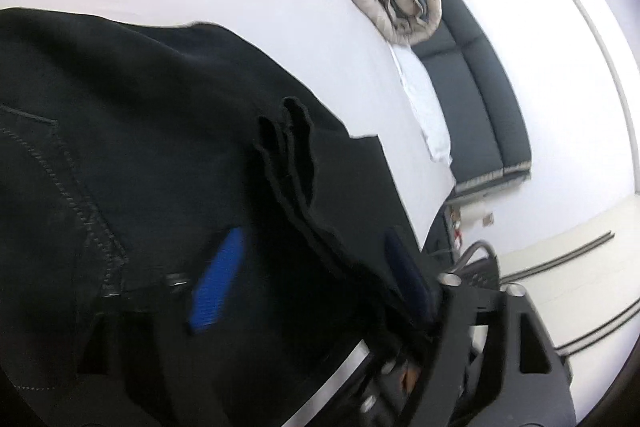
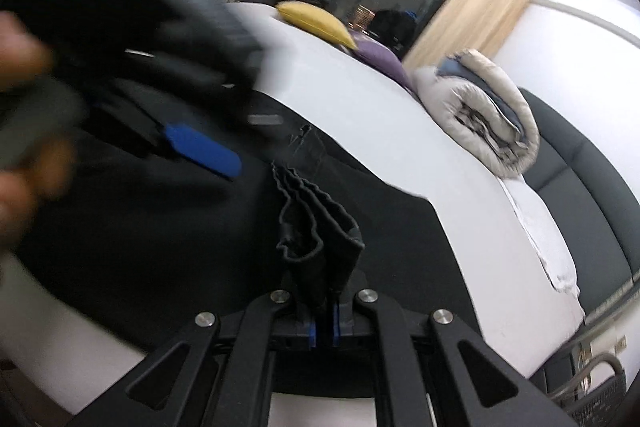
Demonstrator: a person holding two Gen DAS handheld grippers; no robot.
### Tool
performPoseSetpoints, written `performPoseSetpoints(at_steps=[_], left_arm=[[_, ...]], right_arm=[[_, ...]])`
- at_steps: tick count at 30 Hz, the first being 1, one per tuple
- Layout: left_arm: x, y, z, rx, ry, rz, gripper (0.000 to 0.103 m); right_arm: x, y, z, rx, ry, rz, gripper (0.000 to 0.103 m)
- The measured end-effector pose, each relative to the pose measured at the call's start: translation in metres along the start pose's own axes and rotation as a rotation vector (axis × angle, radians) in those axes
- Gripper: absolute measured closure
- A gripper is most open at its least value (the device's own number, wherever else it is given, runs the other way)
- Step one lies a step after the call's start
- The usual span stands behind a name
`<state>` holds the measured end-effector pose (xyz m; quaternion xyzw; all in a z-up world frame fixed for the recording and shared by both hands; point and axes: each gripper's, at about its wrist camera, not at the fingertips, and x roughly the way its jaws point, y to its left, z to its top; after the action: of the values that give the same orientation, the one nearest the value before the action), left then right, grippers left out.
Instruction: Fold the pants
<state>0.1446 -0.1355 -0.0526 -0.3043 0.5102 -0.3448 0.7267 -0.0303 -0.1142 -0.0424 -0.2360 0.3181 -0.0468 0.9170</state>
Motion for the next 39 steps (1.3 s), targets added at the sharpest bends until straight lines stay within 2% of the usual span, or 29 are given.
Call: performPoseSetpoints(at_steps=[3,4,6,9,14,18,23,26,29,32,33,34,37,38,39], left_arm=[[-0.009,0.008,0.005,-0.015,0.001,-0.010,0.030],[-0.012,0.010,0.007,-0.015,-0.004,0.002,0.036],[-0.011,0.014,0.014,-0.022,0.017,0.016,0.080],[-0.013,0.016,0.022,0.005,0.041,0.048,0.095],[-0.029,0.012,0.033,0.092,0.035,0.105,0.096],[-0.034,0.025,0.037,0.085,0.043,0.146,0.096],[-0.028,0.058,0.033,0.062,0.076,0.183,0.096],[-0.035,0.070,0.027,0.057,0.067,0.173,0.095],[-0.049,0.070,0.023,0.084,0.046,0.223,0.092],[-0.070,0.063,0.019,0.108,-0.009,0.334,0.092],[-0.077,0.057,0.017,0.121,-0.032,0.369,0.092],[-0.086,0.050,0.014,0.152,-0.062,0.388,0.092],[-0.092,0.021,0.002,0.284,-0.109,0.451,0.092],[-0.087,0.012,-0.004,0.329,-0.107,0.464,0.092],[-0.083,0.007,-0.008,0.356,-0.098,0.464,0.092]], right_arm=[[-0.004,0.020,0.006,-0.035,-0.013,0.034,0.097],[-0.004,0.023,0.007,-0.039,-0.015,0.043,0.097],[-0.007,0.029,0.010,-0.052,-0.025,0.058,0.097],[-0.012,0.033,0.016,-0.069,-0.042,0.062,0.097],[-0.013,0.041,0.026,-0.097,-0.054,0.076,0.097],[-0.012,0.050,0.030,-0.124,-0.062,0.097,0.097],[0.003,0.067,0.025,-0.159,-0.019,0.119,0.096],[0.016,0.073,0.019,-0.158,0.021,0.147,0.091],[0.016,0.067,0.019,-0.117,0.017,0.179,0.086],[0.016,0.049,0.019,-0.077,0.024,0.246,0.068],[0.016,0.039,0.018,-0.055,0.026,0.277,0.055],[0.012,0.031,0.016,-0.027,0.030,0.320,0.051],[0.011,-0.024,0.008,0.159,0.065,0.564,0.052],[0.013,-0.041,0.005,0.223,0.075,0.617,0.055],[0.021,-0.066,0.000,0.314,0.090,0.681,0.063]])
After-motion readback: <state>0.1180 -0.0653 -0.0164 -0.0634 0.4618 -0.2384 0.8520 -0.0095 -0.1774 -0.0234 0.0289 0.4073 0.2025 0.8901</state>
